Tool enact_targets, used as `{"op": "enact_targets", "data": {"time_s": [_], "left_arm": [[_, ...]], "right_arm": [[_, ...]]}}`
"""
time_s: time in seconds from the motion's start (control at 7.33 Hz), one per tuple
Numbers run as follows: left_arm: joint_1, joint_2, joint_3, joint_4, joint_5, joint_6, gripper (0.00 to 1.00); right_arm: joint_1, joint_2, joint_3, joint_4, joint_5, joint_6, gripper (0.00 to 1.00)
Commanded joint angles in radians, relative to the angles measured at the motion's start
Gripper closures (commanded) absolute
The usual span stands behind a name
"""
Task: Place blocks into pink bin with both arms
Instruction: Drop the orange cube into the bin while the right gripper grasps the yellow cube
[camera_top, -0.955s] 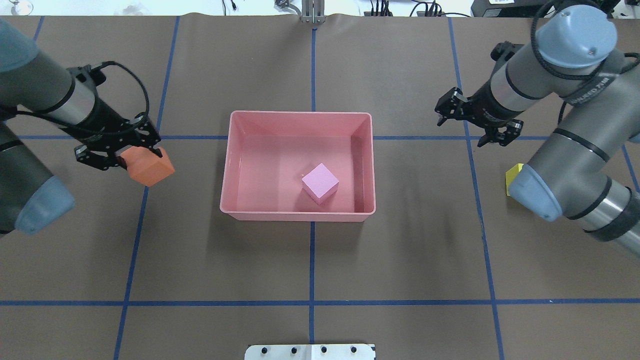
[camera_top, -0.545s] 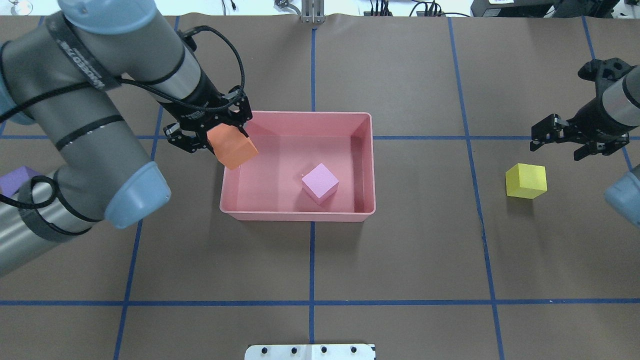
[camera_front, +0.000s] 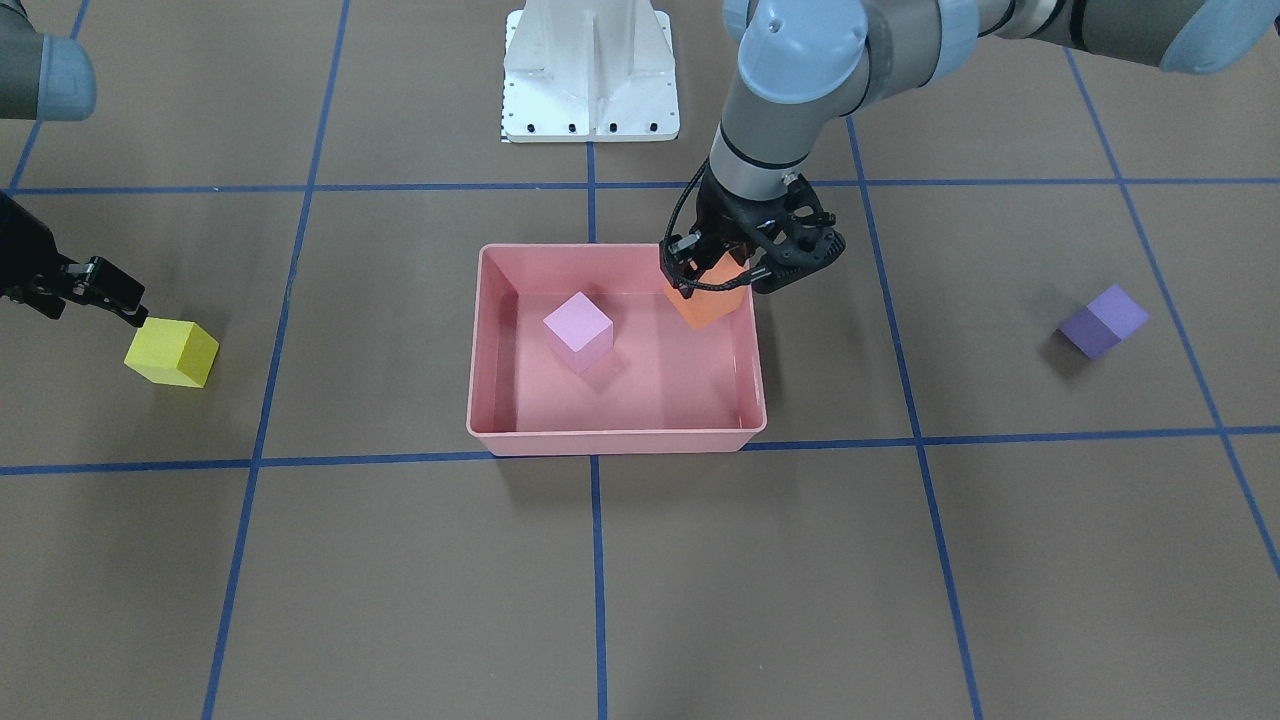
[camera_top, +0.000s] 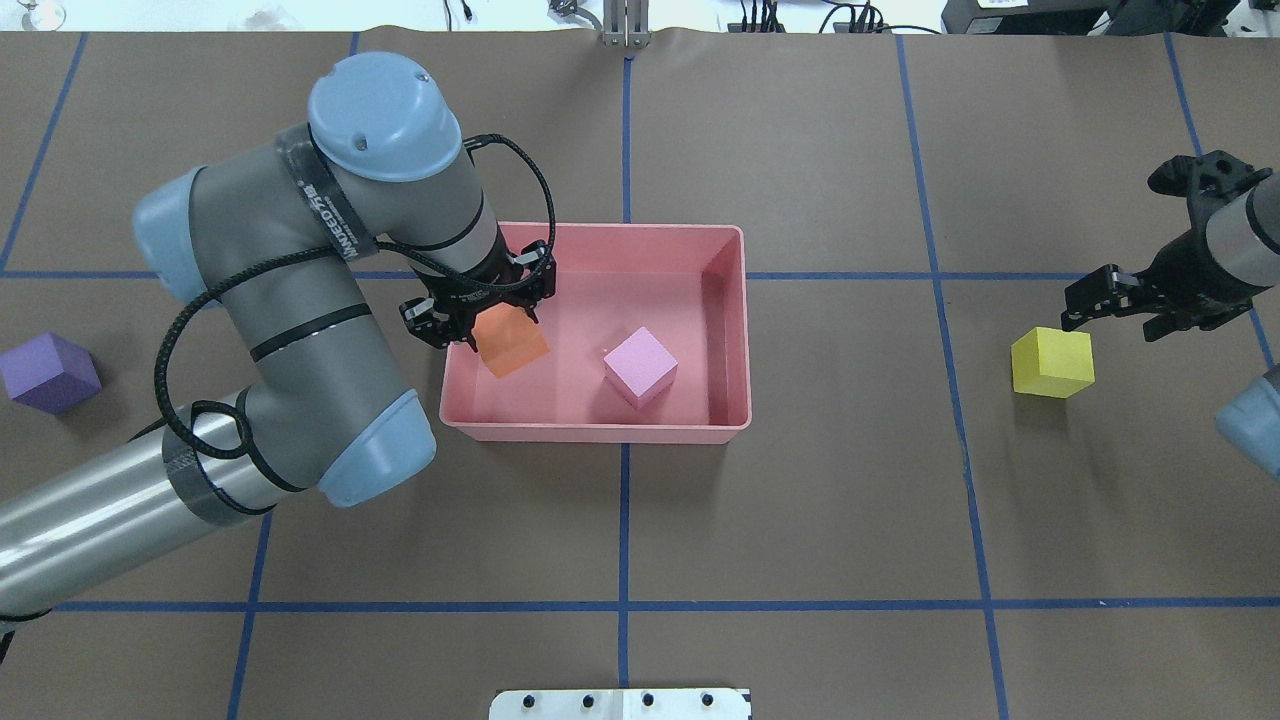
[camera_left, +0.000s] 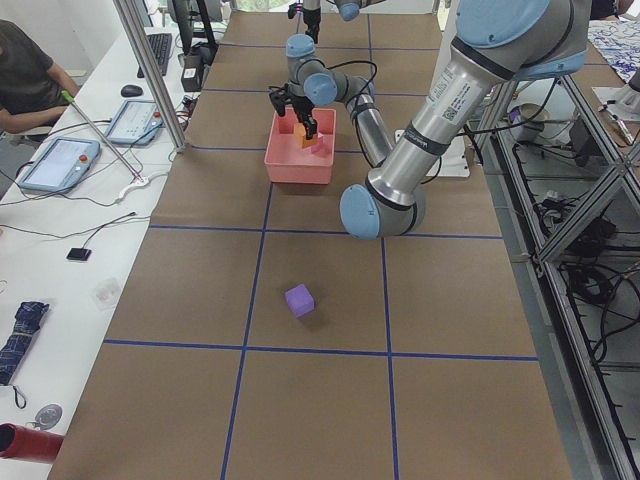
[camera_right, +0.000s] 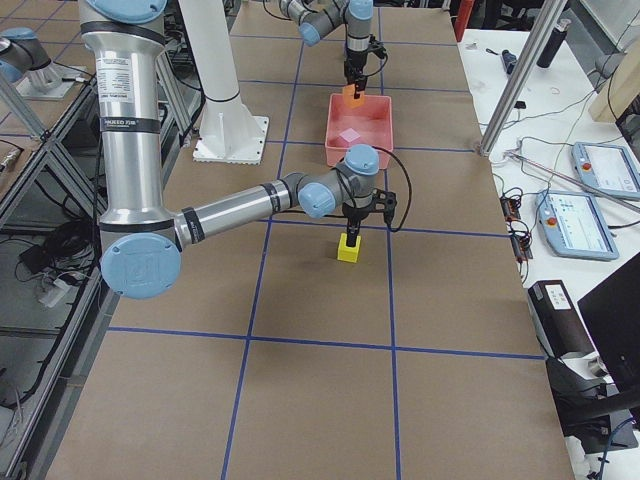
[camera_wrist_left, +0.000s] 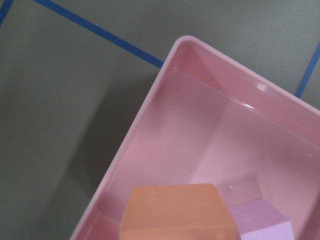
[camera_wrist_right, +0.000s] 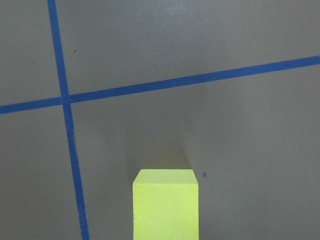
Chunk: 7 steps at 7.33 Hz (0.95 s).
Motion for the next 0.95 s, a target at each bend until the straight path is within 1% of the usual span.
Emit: {"op": "enact_targets", "data": {"time_s": [0.0,0.14,0.27,0.41,0.55,0.68,0.82], "left_arm": [[0.047,-0.003,0.036,-0.023,0.056,0.001,1.00],[0.048,-0.008,0.044,-0.034,0.056,-0.001,1.00],[0.048,-0.012,0.053,-0.034,0.056,-0.001,0.93],[0.048,-0.017,0.055,-0.034,0.056,-0.001,0.77],[0.048,-0.017,0.055,-0.034,0.056,-0.001,0.59],[0.048,-0.017,0.055,-0.034,0.056,-0.001,0.28],[0.048,-0.017,0.053,-0.034,0.058,-0.001,0.01]], "right_arm": [[-0.042,-0.001,-0.025,0.034,-0.005,0.018,0.01],[-0.046,0.001,-0.042,0.036,-0.008,0.017,0.01],[-0.056,0.002,-0.054,0.034,-0.028,0.019,0.01],[-0.059,0.011,-0.080,0.034,-0.028,0.020,0.01],[-0.061,0.016,-0.086,0.034,-0.028,0.023,0.01],[-0.067,0.039,-0.112,0.034,-0.028,0.023,0.01],[-0.070,0.042,-0.123,0.034,-0.027,0.023,0.01]]}}
